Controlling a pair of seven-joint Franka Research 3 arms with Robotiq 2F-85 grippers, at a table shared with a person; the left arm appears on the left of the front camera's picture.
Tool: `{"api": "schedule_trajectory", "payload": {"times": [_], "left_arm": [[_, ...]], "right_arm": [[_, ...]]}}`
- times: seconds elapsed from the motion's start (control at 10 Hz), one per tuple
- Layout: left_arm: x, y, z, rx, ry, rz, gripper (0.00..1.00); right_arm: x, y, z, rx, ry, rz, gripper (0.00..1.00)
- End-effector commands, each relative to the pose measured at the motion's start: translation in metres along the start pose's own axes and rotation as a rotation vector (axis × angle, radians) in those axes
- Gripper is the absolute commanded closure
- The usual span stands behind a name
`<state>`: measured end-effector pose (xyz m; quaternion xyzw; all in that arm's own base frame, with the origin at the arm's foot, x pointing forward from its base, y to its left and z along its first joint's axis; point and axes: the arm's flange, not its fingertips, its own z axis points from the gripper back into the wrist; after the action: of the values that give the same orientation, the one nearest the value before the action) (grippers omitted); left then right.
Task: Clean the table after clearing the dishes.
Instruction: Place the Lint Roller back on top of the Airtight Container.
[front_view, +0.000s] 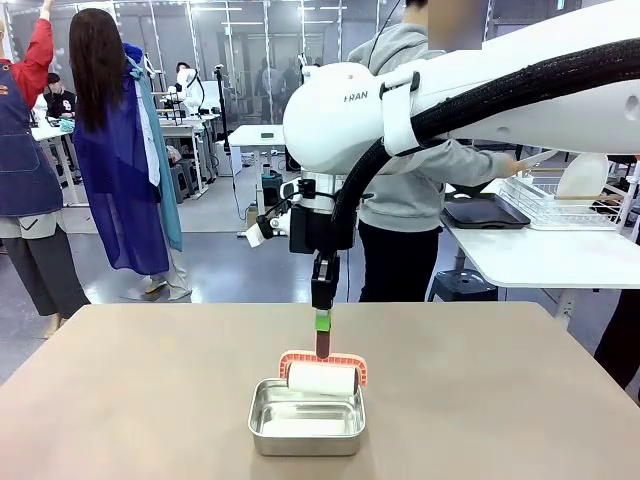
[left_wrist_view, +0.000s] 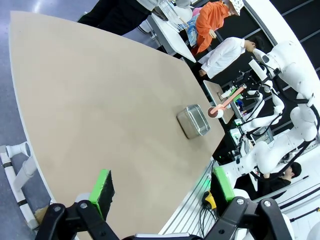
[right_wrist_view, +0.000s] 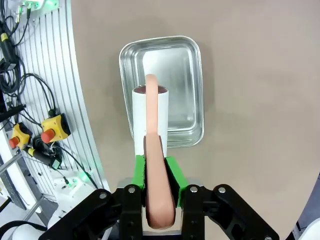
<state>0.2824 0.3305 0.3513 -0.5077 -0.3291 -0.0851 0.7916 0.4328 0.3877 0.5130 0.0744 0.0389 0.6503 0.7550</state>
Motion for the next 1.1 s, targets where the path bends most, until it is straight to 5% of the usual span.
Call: {"api": "schedule_trajectory", "payload": {"times": [0.0,0.4,1.0], "left_arm": [[-0.002,-0.005,0.001,0.001,0.011,-0.003,0.01],[-0.002,-0.005,0.001,0.001,0.011,-0.003,0.01],[-0.002,-0.005,0.001,0.001,0.011,-0.003,0.01]], "right_arm": [[-0.004,0.003,0.006,-0.009,-0.004,0.010,0.78],[0.009,-0.010,-0.022,0.035,-0.047,0.024,0.78],[0.032,-0.045,-0.057,0.048,0.041,0.100,0.78]]}}
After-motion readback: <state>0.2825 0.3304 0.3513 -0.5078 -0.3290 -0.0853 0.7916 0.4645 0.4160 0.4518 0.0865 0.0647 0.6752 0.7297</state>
